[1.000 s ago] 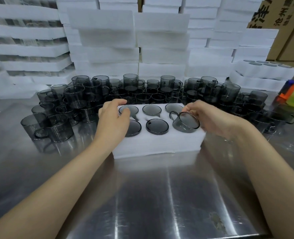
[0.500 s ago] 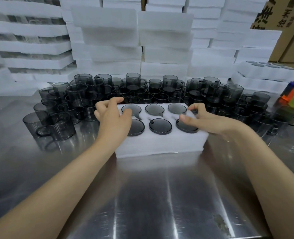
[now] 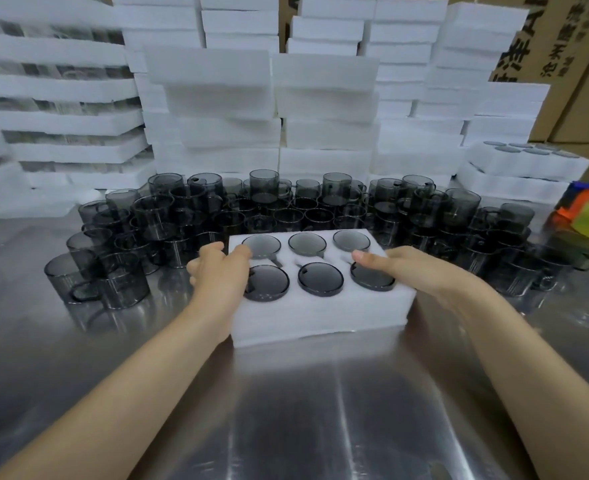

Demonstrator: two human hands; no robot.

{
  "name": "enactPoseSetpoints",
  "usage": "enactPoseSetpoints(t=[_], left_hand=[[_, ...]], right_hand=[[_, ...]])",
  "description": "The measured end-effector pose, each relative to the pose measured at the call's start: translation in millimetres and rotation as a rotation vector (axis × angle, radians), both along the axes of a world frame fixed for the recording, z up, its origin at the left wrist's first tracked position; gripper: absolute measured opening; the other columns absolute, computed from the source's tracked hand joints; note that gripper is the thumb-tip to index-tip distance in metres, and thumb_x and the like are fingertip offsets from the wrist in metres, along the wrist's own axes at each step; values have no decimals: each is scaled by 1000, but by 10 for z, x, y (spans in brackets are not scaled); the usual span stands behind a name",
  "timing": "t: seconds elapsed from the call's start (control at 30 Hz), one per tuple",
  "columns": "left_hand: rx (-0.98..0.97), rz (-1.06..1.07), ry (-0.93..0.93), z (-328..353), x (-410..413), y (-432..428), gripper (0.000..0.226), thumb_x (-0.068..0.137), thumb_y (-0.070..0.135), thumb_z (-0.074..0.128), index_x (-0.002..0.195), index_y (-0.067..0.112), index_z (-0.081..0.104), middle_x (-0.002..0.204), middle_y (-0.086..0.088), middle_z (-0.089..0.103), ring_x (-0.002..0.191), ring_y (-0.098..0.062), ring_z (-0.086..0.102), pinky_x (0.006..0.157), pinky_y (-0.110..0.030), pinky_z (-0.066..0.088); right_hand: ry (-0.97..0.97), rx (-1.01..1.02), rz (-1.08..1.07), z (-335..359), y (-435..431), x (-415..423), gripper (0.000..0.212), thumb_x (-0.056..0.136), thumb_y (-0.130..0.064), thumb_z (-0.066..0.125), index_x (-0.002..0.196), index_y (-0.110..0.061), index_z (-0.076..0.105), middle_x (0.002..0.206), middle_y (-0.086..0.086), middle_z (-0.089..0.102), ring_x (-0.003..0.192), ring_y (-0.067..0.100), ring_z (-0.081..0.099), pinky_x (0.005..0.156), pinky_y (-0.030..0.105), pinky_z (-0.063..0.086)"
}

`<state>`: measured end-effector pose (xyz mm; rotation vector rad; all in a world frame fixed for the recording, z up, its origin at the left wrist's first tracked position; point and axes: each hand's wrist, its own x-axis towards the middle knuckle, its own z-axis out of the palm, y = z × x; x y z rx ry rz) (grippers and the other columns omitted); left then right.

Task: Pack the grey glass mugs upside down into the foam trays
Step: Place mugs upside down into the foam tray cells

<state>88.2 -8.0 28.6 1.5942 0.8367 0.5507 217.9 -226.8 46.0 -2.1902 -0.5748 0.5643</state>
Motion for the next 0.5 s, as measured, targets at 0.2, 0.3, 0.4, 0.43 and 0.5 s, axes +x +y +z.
enactPoseSetpoints(t=[0.2,0.3,0.4,0.43,0.5], left_hand=[[-25,-6,-229,46,-59,-157,42,92,23,52,133,30,43,137,4,34,121,-14,42,101,-35,40],[11,22,-349,141,-95,-188,49,92,13,54,137,29,41,134,5,32,117,-9,41,94,-27,37],[-173,-32,-409,206,-138,-162,54,90,7,55,139,26,42,140,1,40,121,-16,50,94,-35,48],[-267,-64,-430,212,-153,-165,56,90,6,55,141,24,41,141,-1,43,118,-18,54,87,-35,51],[-413,-113,-468,192,-171,-201,58,90,5,56,143,22,38,139,-3,48,111,-20,61,73,-33,54]], right_hand=[[68,161,41,54,-126,23,57,69,-60,70,101,-13,73,101,4,75,96,23,71,96,45,51],[163,255,95,112,-218,51,54,69,-50,81,107,-12,70,110,12,71,102,29,68,92,45,53],[255,431,3,134,-277,82,63,65,-55,80,114,-18,67,108,8,72,94,24,71,74,38,58],[313,507,-20,147,-285,89,54,67,-56,76,109,-22,71,104,7,73,89,24,72,67,35,58],[391,651,-41,174,-281,122,38,73,-53,68,97,-24,76,96,6,74,81,24,72,63,33,57]])
